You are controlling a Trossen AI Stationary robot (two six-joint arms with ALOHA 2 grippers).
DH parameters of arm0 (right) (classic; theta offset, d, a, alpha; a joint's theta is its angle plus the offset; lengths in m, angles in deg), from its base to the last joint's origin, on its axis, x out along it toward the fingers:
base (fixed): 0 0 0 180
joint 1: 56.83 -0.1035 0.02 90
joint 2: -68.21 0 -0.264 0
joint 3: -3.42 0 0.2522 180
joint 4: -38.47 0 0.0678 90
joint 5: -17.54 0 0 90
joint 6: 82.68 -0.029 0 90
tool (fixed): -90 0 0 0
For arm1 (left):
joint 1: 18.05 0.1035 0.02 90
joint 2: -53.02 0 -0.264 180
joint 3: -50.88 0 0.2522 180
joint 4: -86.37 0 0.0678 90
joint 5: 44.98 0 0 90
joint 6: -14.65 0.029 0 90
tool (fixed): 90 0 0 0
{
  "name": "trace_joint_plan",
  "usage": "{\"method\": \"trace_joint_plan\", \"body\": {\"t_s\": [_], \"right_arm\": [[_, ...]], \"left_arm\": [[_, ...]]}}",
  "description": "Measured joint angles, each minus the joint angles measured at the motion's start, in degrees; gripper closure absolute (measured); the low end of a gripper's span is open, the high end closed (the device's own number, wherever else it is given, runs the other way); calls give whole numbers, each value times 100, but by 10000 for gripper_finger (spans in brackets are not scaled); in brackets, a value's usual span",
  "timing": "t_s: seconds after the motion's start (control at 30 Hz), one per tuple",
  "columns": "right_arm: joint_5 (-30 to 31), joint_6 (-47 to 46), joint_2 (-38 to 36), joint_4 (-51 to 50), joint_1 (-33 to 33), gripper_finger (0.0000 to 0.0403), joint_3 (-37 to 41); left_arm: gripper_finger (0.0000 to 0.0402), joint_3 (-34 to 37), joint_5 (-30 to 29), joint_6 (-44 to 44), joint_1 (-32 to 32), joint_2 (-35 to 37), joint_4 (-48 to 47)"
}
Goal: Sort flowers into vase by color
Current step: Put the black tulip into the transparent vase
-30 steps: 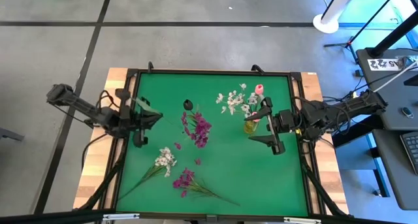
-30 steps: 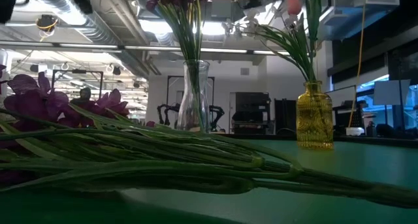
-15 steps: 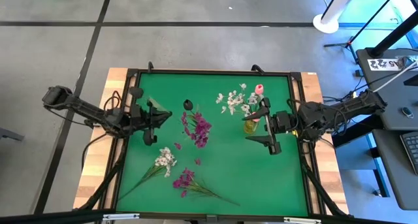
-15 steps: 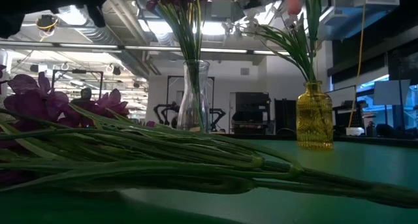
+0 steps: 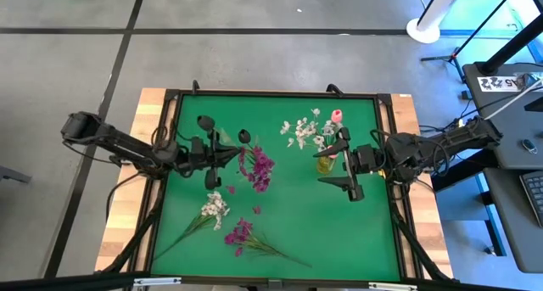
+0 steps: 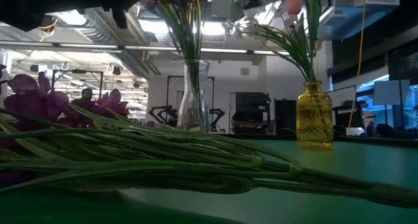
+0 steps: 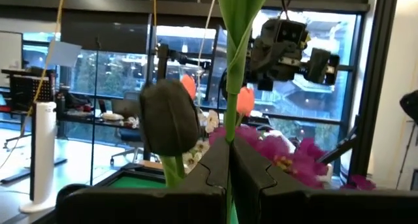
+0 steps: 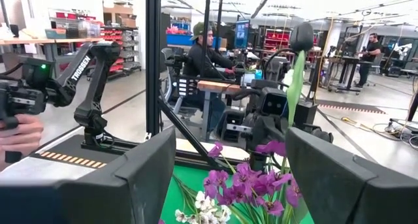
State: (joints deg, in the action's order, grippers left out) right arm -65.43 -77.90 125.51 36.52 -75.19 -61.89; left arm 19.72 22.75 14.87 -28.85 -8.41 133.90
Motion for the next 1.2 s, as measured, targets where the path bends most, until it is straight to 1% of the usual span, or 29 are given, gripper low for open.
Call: {"method": "trace_joint_plan", "body": {"t_s": [0.17,0.33,0.43,0.97,1.2], "right_arm": [[0,-1,0,-24,1,118,0],[1,0,0,-57,1,118,0],[0,0,0,-94,1,118,0],[3,-1,0,-136,0,118,0],[11,-1,86,-103,1,118,-7]], "left_arm": [[401,-44,82,-76,56,-350,368],[401,-44,173,-55,68,-556,653],[401,-44,245,-60,109,-619,670],[401,-44,237,23,368,-840,678],[401,-42,509,315,368,-838,532]]}}
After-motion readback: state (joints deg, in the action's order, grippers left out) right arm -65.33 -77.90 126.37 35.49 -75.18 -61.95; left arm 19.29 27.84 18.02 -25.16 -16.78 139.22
